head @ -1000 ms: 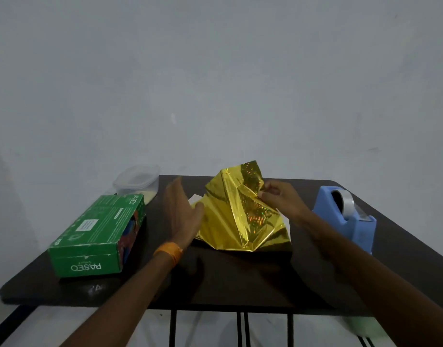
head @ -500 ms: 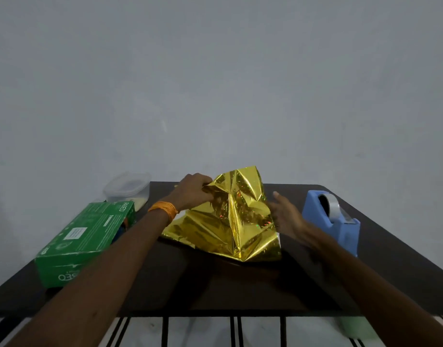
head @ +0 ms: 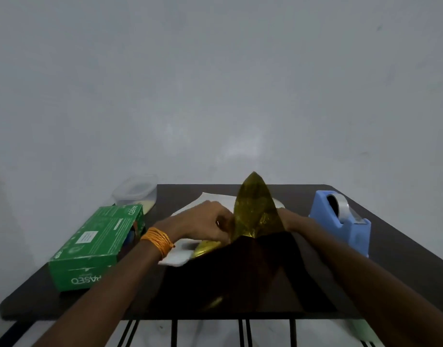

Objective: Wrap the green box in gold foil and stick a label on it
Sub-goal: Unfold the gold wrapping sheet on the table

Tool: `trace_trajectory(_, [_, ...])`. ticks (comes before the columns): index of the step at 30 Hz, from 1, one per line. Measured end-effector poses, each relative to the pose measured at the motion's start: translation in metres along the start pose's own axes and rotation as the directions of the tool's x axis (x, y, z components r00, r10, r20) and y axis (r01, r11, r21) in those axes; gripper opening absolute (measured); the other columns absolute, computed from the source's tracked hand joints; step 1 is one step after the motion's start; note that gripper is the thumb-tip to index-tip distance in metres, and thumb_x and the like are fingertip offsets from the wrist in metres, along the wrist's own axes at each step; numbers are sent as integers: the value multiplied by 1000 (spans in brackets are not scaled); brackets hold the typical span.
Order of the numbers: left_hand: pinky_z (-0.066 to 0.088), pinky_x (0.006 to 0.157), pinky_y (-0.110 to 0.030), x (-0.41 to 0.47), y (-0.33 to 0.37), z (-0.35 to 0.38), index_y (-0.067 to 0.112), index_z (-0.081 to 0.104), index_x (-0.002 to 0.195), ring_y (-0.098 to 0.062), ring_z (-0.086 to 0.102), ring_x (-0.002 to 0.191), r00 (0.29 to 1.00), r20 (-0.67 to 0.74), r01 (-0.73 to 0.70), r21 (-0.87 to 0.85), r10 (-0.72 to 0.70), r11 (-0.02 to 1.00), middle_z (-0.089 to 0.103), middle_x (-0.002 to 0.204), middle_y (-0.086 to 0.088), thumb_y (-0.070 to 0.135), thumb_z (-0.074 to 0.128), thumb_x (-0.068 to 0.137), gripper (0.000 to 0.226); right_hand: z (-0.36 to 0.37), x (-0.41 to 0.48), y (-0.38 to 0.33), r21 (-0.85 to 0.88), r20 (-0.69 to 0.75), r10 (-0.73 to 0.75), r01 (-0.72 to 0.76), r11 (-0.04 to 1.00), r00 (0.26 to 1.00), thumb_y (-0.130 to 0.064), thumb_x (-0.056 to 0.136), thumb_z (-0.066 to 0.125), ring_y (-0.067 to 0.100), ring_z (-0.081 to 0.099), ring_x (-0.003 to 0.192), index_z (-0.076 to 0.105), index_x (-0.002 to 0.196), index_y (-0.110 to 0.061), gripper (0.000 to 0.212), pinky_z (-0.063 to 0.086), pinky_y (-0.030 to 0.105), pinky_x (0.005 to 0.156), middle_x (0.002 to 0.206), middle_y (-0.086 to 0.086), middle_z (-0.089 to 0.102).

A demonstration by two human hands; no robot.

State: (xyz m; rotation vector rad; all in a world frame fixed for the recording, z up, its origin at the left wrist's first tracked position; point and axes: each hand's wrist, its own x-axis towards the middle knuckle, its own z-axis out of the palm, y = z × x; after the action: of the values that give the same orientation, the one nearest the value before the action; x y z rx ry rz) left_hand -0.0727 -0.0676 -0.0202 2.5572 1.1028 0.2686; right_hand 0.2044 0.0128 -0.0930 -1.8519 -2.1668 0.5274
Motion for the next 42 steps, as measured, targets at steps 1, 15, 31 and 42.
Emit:
trace_trajectory(1, [54,86,-30,0,3,1,14,72,106,-14,66,93,995,100,15,7,-15,1000,72,100,4,28,78,82,29,-1,-3,-4,-8,-3,13,-13,1000,1000,-11,100,55,29,54,120,55,131,1,33,41,39,107,116,10,60])
trace_trajectory(15, [45,100,-31,55,-78,21,21,66,117,-22,57,120,986,-102,118,-145,-133,982,64,126,1,45,65,92,35,-7,-4,18,-60,-29,-35,33,998,999,-57,67,77,9,59,109,67,122,-25,65,41,11,90,129,-9,63])
trace_trajectory(31, [45,104,-47,63,-84,57,28,54,133,-31,54,120,930,61,351,138,-362,926,55,137,-7,76,62,72,78,3,-3,11,-135,45,-49,54,989,998,-48,85,74,14,61,103,67,119,-25,41,40,8,72,120,-4,66])
trace_trajectory(42, [23,121,-44,23,-74,35,22,27,154,-25,26,148,936,-49,344,-90,-349,935,24,163,-3,64,61,86,86,14,-21,3,-189,-64,-103,90,978,993,-46,91,66,19,60,114,64,125,-21,42,48,27,96,133,2,62])
